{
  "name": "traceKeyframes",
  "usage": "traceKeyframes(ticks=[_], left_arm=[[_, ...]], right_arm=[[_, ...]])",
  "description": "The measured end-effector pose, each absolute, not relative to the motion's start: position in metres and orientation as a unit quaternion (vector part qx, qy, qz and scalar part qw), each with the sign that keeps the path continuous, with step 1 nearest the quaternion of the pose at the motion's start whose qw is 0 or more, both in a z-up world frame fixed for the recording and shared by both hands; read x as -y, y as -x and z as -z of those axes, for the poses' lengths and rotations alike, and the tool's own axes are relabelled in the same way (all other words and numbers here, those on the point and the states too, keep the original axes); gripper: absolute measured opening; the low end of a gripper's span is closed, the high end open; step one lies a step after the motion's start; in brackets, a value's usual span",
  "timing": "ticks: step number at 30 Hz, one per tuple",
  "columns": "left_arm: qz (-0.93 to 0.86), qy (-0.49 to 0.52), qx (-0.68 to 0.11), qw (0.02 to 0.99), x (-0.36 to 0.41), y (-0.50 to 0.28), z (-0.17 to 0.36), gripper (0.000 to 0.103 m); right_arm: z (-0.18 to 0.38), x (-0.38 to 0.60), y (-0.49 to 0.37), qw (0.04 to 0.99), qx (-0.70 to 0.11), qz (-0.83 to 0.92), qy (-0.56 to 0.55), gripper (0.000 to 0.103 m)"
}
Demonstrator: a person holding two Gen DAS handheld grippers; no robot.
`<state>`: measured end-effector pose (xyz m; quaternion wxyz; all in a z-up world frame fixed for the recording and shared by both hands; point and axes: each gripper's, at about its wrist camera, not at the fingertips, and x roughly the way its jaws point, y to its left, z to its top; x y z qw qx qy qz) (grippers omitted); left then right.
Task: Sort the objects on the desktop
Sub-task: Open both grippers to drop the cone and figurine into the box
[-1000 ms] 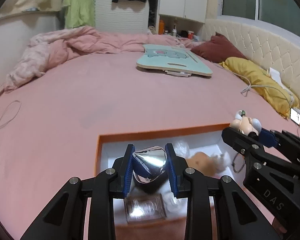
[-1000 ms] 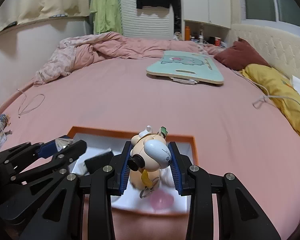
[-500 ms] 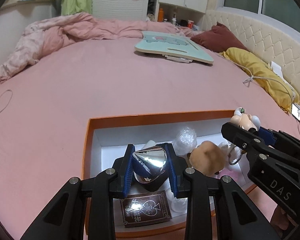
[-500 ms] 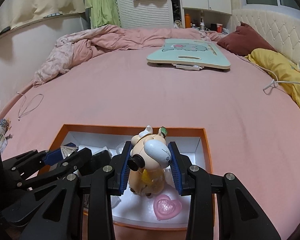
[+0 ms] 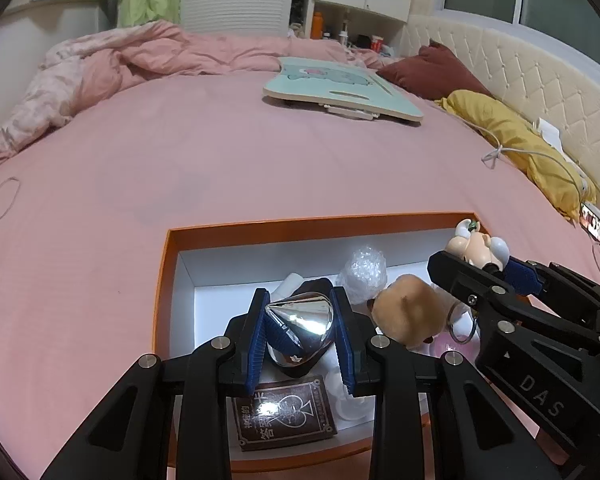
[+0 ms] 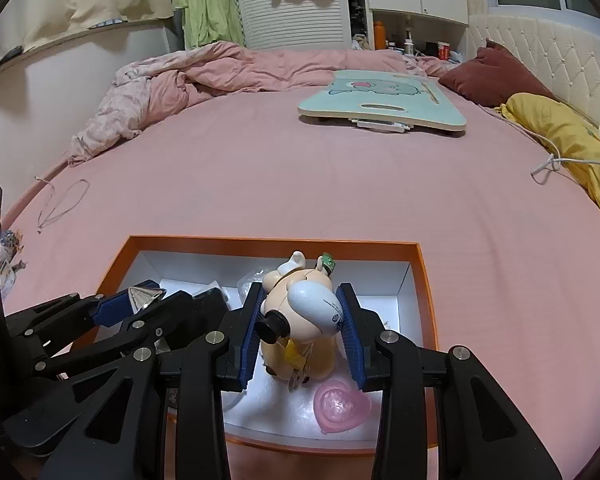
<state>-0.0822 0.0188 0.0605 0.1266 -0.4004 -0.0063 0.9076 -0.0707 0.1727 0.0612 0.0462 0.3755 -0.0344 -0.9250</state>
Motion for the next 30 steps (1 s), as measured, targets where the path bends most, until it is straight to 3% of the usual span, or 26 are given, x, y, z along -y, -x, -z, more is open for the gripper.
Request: traceKeyframes(ticks=[18,21,24,30], left_arm=[[-0.907,0.4,0.006,0.13,-0.0218,0.0826,-0.0601,0.029],[-0.908,0.398,0.018,0.132,-0.0204,0.0827,-0.0614,0.034],[-0.912,0.393,0.017,0.12,-0.0188,0.0829,-0.0632,0.047],[-0.916,0.385,0.028,0.106,-0.0135,0.0832,-0.0663,0.062]], right_arm=[[-0.0626,-0.1695,0.0695,0.044,0.024,0.926,-0.374,0.038],[-0.0626,-0.1689,0.0692,0.041,0.023,0.927,-0.373,0.038],[-0.0638,-0.17,0.069,0.033,0.021,0.928,-0.37,0.038],[-0.0662,-0.1723,0.0687,0.016,0.016,0.931,-0.363,0.045]])
